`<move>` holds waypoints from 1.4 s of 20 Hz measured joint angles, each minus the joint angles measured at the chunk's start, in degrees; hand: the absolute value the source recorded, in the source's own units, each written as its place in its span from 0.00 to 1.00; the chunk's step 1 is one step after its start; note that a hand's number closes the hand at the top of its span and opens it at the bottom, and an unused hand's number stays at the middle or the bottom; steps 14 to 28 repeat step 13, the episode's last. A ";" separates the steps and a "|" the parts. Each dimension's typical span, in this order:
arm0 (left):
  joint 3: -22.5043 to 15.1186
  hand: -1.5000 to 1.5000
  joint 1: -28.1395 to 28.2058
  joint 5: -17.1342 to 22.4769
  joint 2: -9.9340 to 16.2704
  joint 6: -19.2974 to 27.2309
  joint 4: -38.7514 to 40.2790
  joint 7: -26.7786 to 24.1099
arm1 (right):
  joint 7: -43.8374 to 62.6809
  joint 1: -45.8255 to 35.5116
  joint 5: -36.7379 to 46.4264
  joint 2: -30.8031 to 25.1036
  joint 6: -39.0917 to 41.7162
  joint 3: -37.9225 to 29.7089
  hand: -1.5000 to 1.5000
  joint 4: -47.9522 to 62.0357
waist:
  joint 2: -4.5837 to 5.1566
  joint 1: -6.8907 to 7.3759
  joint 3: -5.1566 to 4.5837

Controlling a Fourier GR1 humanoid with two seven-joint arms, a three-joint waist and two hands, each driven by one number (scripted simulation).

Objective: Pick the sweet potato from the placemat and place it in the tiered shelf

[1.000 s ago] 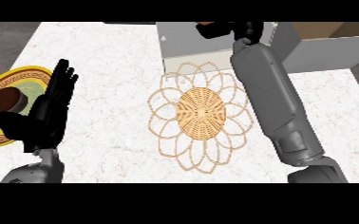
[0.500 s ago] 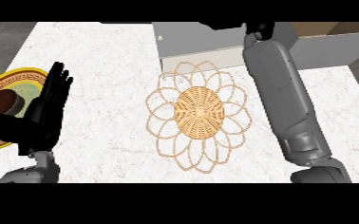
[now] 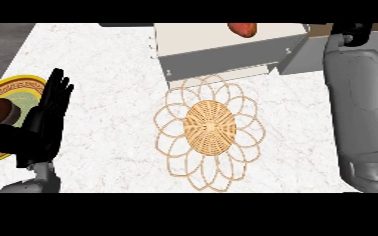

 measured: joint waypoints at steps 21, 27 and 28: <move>-0.52 0.50 -0.13 -0.54 -0.66 -0.08 -0.80 0.65 | 1.14 21.67 -18.30 -12.25 18.69 -10.45 0.00 -22.22 | 0.32 0.47 0.03; -0.52 0.50 -0.13 -0.54 -0.66 -0.08 -0.80 0.65 | 1.14 21.67 -18.30 -12.25 18.69 -10.45 0.00 -22.22 | 0.32 0.47 0.03; -0.52 0.50 -0.13 -0.54 -0.66 -0.08 -0.80 0.65 | 1.14 21.67 -18.30 -12.25 18.69 -10.45 0.00 -22.22 | 0.32 0.47 0.03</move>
